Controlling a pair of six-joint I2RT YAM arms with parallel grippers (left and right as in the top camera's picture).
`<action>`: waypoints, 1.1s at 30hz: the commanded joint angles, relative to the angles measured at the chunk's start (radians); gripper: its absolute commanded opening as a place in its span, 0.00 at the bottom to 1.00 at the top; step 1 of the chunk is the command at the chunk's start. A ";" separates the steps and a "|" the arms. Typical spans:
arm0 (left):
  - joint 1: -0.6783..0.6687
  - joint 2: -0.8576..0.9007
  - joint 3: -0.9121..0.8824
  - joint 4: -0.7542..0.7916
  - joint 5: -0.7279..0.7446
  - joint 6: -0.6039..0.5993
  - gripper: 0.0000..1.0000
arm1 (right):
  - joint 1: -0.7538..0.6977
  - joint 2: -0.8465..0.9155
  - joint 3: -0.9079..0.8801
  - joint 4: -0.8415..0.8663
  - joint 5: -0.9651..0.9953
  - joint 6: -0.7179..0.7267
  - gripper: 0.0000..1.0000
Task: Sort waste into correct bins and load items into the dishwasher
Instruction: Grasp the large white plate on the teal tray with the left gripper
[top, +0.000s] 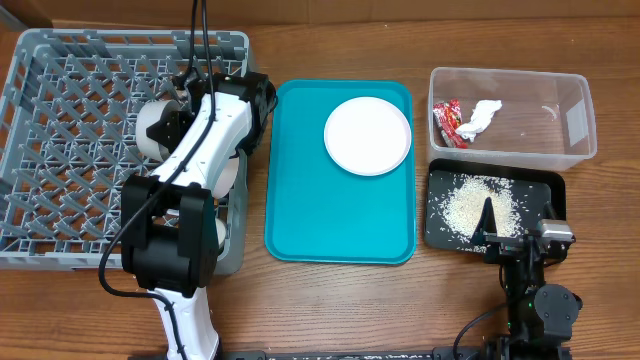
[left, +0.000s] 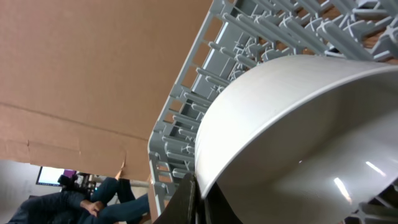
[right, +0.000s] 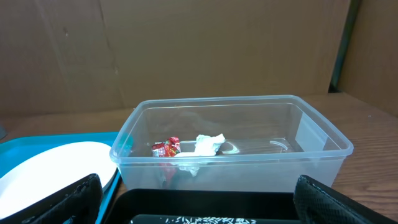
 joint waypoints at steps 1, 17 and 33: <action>0.007 0.008 0.002 0.000 0.017 0.001 0.04 | -0.002 -0.012 -0.011 0.007 0.002 -0.001 1.00; -0.067 0.005 0.031 -0.062 0.198 0.001 0.68 | -0.002 -0.012 -0.011 0.007 0.002 -0.001 1.00; -0.145 0.004 0.439 -0.061 1.022 0.325 0.79 | -0.002 -0.012 -0.011 0.007 0.002 -0.001 1.00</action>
